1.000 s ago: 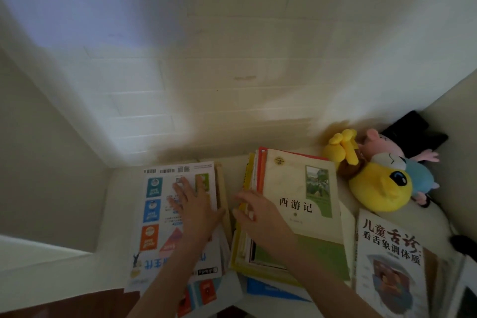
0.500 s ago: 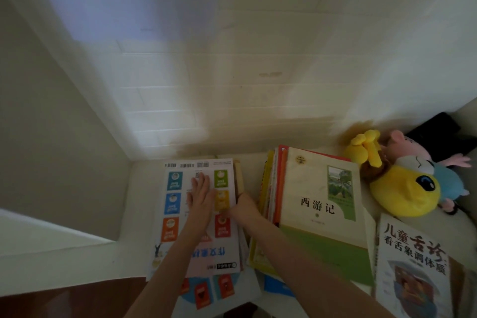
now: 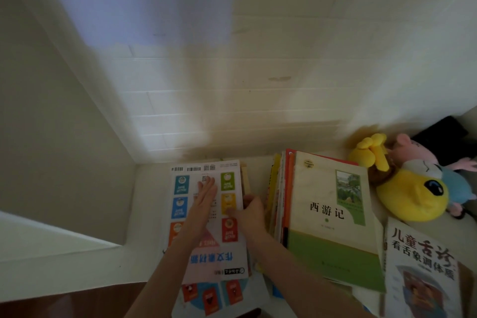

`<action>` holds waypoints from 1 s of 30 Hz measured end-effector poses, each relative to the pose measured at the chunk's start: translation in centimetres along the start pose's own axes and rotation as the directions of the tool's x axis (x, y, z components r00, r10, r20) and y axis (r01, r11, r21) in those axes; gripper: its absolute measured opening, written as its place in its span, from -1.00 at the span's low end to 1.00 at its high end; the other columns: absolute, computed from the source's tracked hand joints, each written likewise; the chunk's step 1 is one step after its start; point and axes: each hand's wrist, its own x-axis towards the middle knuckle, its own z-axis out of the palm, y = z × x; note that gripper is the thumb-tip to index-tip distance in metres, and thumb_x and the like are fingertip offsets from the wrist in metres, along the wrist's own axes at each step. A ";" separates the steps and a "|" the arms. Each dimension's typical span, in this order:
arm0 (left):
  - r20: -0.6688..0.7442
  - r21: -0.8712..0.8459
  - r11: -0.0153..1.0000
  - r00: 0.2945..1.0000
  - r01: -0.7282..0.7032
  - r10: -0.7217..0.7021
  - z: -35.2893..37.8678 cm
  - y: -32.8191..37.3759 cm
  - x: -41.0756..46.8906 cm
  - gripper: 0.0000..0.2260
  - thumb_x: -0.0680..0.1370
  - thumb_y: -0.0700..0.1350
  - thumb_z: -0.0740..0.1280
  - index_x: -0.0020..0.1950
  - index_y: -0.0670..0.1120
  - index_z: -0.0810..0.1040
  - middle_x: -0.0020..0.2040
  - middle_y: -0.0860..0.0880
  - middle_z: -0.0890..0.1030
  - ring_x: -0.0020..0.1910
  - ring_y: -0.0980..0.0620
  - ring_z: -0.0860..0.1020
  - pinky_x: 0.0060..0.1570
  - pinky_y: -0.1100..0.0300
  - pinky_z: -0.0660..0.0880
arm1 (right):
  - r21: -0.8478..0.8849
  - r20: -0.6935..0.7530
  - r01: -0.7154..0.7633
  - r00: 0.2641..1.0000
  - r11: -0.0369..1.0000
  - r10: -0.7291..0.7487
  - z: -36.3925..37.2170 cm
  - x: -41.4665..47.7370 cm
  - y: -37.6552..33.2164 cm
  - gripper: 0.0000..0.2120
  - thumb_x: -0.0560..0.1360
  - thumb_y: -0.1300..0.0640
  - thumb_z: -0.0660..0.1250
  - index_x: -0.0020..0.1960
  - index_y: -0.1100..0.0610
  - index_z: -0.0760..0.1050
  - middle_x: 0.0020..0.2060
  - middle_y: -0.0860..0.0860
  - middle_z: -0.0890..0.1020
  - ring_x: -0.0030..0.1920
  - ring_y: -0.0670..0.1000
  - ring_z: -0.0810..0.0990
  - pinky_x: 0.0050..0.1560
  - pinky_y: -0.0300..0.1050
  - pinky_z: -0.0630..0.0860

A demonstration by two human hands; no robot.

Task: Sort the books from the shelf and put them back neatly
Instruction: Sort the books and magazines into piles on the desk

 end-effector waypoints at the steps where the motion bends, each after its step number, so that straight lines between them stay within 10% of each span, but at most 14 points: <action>1: 0.012 -0.095 0.995 1.000 0.004 -0.003 -0.2 -0.1 0.0 -0.43 0.55 0.28 0.17 0.52 0.14 0.18 0.47 0.21 0.15 0.50 0.12 0.07 0.50 -0.11 0.04 | 0.077 0.038 -0.050 0.998 0.996 0.047 -0.3 0.1 -0.4 -0.63 0.38 0.24 0.51 0.01 0.09 0.36 0.00 0.09 0.57 -0.01 0.11 0.62 -0.09 0.06 0.63; 7: -0.067 -0.296 0.954 0.998 -0.036 0.017 -1.5 0.9 -0.8 -0.55 0.56 0.19 0.26 0.31 -0.08 0.51 0.19 -0.21 0.60 0.06 -0.19 0.62 -0.06 -0.08 0.61 | 0.102 0.163 0.107 0.979 0.989 -0.123 -1.4 -2.3 -3.9 -0.70 0.40 0.24 0.49 0.07 0.21 0.49 -0.04 0.09 0.68 -0.14 0.07 0.70 -0.08 0.11 0.64; 10: -0.033 -0.290 0.953 0.996 -0.087 0.081 -3.3 3.3 -2.3 -0.59 0.59 0.16 0.19 0.24 -0.12 0.53 0.03 -0.24 0.65 -0.16 -0.19 0.66 -0.30 0.07 0.60 | 0.244 0.170 0.187 0.958 0.951 -0.232 -1.5 -4.4 -6.0 -0.77 0.40 0.30 0.47 -0.02 0.25 0.46 -0.10 0.15 0.68 -0.15 0.15 0.69 -0.09 0.18 0.63; 13: -0.086 -0.382 0.907 0.984 -0.178 0.157 -6.0 4.9 -3.3 -0.69 0.58 0.13 0.25 0.25 0.03 0.55 0.17 -0.06 0.62 0.06 0.04 0.63 -0.08 0.15 0.60 | 0.292 0.148 0.359 0.899 0.887 -0.412 -1.6 -6.6 -8.4 -0.83 0.42 0.27 0.47 -0.18 0.10 0.49 -0.17 0.13 0.68 -0.17 0.15 0.69 -0.11 0.20 0.62; 15: -0.099 -0.516 0.828 0.975 -0.221 0.199 -8.2 5.2 -3.5 -0.29 0.36 0.25 0.46 0.42 -0.01 0.40 0.33 0.01 0.52 0.24 0.10 0.54 0.15 0.13 0.55 | 0.246 0.137 0.522 0.815 0.817 -0.563 -1.9 -8.0 -10.1 -0.72 0.44 0.27 0.44 -0.27 -0.04 0.44 -0.26 0.04 0.65 -0.23 0.06 0.65 -0.18 0.05 0.62; 17: -0.023 -0.761 0.642 0.993 -0.094 0.118 -10.1 5.2 -3.8 -0.07 0.17 0.32 0.53 0.43 -0.07 0.38 0.31 -0.07 0.54 0.26 -0.04 0.54 0.15 -0.06 0.54 | 0.194 0.191 0.650 0.710 0.735 -0.678 -2.5 -8.7 -11.0 -0.68 0.46 0.28 0.41 -0.29 -0.09 0.44 -0.30 -0.08 0.62 -0.26 -0.05 0.60 -0.22 -0.07 0.56; 21: 0.357 -0.820 0.429 0.925 0.378 -0.131 -11.8 0.1 -3.4 -0.28 0.60 0.23 0.07 0.57 -0.16 -0.13 0.51 -0.38 0.01 0.45 -0.44 0.08 0.37 -0.44 -0.08 | 0.060 0.355 0.798 0.544 0.600 -0.760 -3.6 -6.6 -8.9 -0.79 0.41 0.36 0.39 -0.19 0.06 0.51 0.00 0.04 0.69 0.23 -0.13 0.52 0.33 -0.07 0.39; 25: 0.496 -0.734 0.566 0.866 0.376 0.069 -12.0 -2.1 -3.4 0.01 0.38 0.53 -0.26 0.56 -0.21 -0.05 0.55 -0.28 0.01 0.52 -0.29 -0.03 0.44 -0.24 -0.19 | -0.169 0.530 0.809 0.556 0.562 -0.640 -4.7 -4.1 -5.8 -0.82 0.37 0.33 0.45 -0.25 0.09 0.54 0.22 -0.13 0.56 0.46 -0.18 0.10 0.41 -0.41 -0.10; 30: 0.579 -0.660 0.617 0.814 0.428 0.055 -11.2 -4.1 -3.4 -0.06 0.43 0.49 -0.27 0.57 -0.15 0.01 0.55 -0.23 0.01 0.53 -0.25 0.00 0.46 -0.18 -0.14 | -0.086 0.690 0.722 0.540 0.686 -0.482 -6.5 -4.7 -6.4 -0.81 0.48 0.43 0.32 -0.19 0.18 0.54 0.34 0.01 0.37 0.28 -0.29 0.39 0.24 -0.14 0.48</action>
